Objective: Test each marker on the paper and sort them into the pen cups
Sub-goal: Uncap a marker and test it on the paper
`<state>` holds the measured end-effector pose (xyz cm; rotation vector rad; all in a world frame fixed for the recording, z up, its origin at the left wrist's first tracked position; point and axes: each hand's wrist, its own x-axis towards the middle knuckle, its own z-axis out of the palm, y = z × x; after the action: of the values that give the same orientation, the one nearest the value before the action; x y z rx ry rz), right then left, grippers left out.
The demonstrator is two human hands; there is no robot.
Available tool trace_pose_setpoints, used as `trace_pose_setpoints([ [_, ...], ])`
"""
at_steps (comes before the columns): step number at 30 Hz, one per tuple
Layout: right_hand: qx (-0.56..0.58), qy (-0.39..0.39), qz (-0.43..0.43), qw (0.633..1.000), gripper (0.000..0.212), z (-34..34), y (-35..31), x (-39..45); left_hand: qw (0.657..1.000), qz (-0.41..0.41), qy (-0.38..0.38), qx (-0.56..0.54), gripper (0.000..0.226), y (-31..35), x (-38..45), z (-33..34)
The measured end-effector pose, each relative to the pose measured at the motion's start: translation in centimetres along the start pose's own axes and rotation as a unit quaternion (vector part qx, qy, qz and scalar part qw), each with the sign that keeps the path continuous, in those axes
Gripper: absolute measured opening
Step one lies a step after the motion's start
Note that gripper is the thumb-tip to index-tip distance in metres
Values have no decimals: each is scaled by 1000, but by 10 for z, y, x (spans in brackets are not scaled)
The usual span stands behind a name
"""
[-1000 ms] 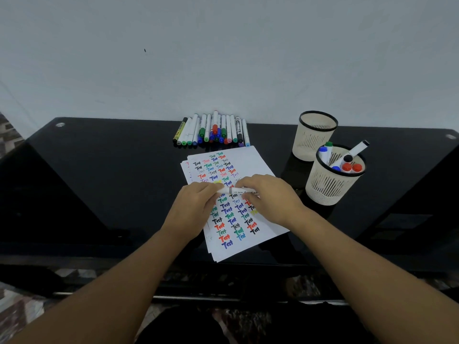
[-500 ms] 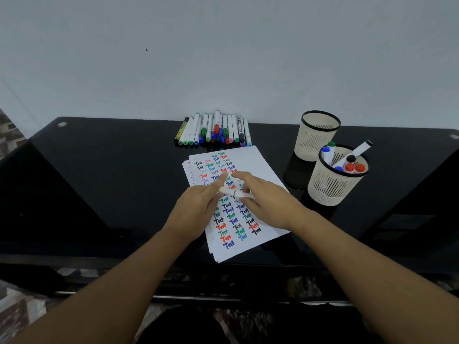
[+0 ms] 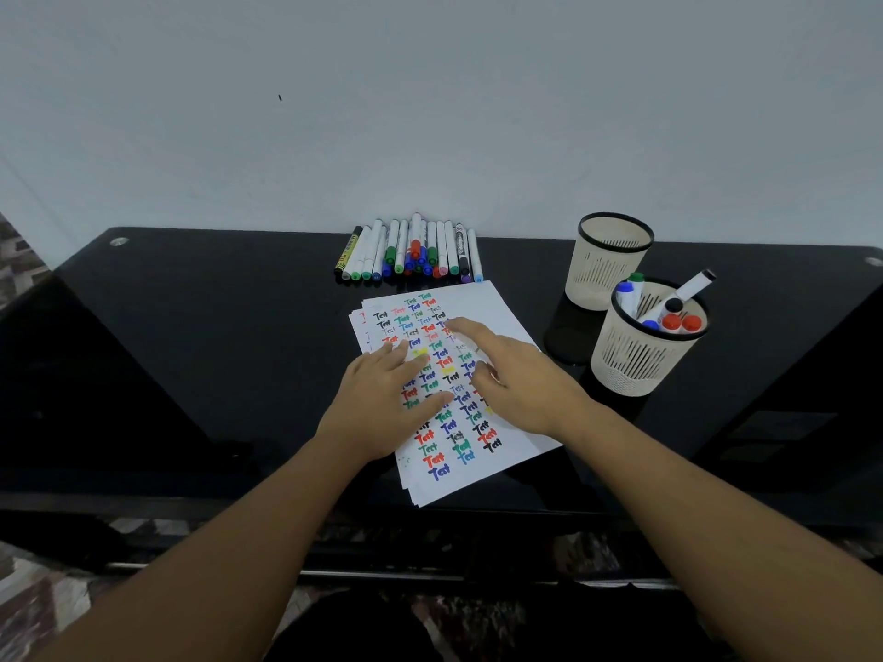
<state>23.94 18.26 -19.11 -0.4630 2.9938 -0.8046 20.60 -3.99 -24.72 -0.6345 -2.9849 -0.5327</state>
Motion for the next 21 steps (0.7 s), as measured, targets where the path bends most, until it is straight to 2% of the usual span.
trace_pose_setpoints([
  [6, 15, 27, 7, 1000, 60, 4, 2, -2, 1000, -10, -13, 7, 83, 2, -2, -3],
  [10, 90, 31, 35, 995, 59, 0, 2, -2, 1000, -11, -17, 6, 81, 3, -1, -5],
  [16, 195, 60, 105, 973, 35, -12, 4, -2, 1000, -11, -18, 4, 82, 0, 0, -3],
  [19, 248, 50, 103, 962, 39, -17, 3, -4, 1000, -10, -21, 2, 84, 0, 0, -4],
  [21, 250, 74, 101, 960, 36, -19, 4, -6, 1000, -13, -22, 1, 81, 0, 0, -5],
])
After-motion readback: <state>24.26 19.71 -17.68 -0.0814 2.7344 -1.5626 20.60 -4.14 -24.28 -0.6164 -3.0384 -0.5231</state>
